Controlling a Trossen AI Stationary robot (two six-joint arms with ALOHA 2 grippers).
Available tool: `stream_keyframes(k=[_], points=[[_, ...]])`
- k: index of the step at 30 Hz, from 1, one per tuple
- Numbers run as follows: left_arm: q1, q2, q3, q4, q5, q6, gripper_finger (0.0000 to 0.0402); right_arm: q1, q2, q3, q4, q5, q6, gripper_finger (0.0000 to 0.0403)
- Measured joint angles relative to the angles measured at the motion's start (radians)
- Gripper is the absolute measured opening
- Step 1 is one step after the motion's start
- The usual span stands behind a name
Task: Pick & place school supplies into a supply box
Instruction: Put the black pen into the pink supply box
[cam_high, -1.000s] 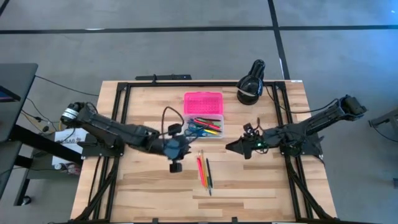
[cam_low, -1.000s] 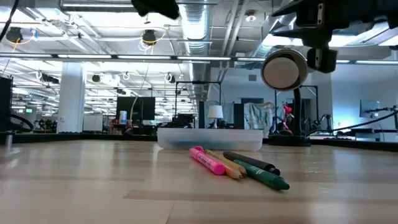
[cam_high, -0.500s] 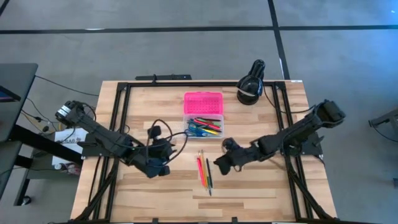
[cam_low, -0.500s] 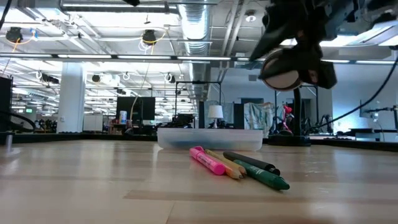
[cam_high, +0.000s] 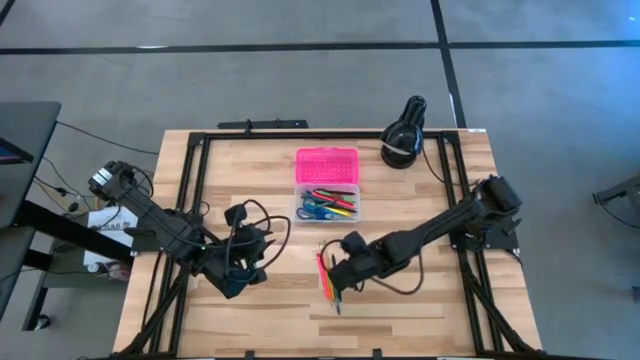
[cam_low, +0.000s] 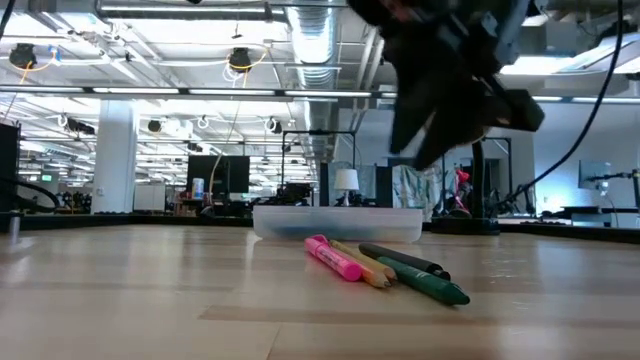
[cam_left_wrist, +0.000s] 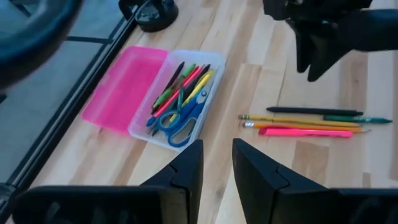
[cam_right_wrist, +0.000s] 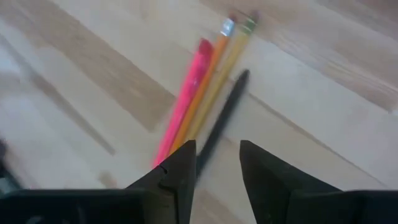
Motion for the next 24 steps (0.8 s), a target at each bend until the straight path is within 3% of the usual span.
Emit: stream_keyframes(k=[8, 24], points=[[-0.005, -0.001, 0.0, -0.011, 0.001, -0.002, 0.008, 0.013, 0.102, 0.074, -0.014, -0.021, 0.019, 0.0118], [-0.005, -0.001, 0.0, -0.018, 0.001, -0.002, 0.008, 0.018, 0.161, 0.08, 0.03, -0.014, 0.037, 0.0118]])
